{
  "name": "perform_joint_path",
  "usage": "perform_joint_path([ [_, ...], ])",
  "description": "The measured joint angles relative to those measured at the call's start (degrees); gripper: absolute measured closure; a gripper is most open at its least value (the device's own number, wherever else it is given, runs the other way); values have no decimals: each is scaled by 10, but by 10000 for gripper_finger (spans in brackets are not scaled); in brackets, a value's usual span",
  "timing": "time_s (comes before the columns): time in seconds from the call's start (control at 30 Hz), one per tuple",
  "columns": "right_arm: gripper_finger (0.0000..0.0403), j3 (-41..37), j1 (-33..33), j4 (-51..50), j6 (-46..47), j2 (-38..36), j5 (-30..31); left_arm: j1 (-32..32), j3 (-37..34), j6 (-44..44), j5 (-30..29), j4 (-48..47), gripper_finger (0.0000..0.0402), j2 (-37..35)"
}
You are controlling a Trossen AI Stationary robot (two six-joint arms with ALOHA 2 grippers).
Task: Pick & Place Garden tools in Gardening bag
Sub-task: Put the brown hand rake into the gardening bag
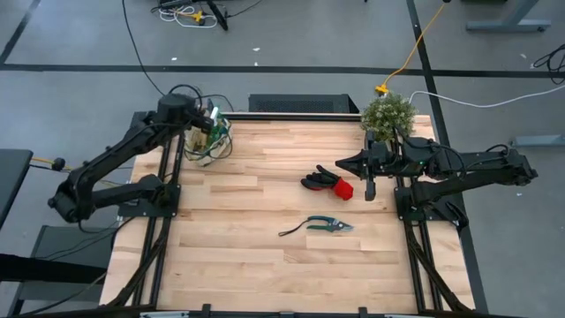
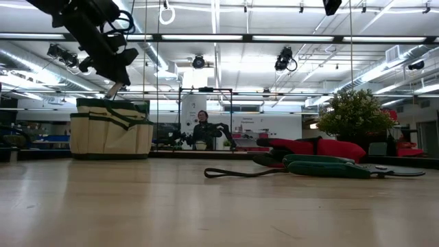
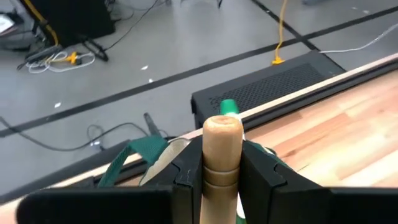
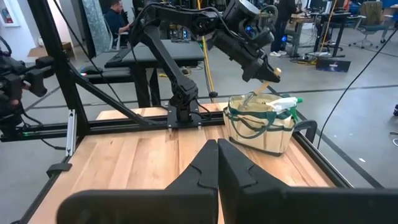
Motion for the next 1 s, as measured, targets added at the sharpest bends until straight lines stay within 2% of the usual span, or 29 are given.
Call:
perform_joint_path([
  [0.2, 403, 0, 0, -1, 0, 0, 0, 3, 0, -29, -28, -7, 322, 7],
  [0.63, 403, 0, 0, -1, 1, 0, 0, 19, 0, -70, -19, -36, 318, 7],
  [1.0, 403, 0, 0, -1, 1, 0, 44, 19, 0, -99, -21, -62, 281, 7],
])
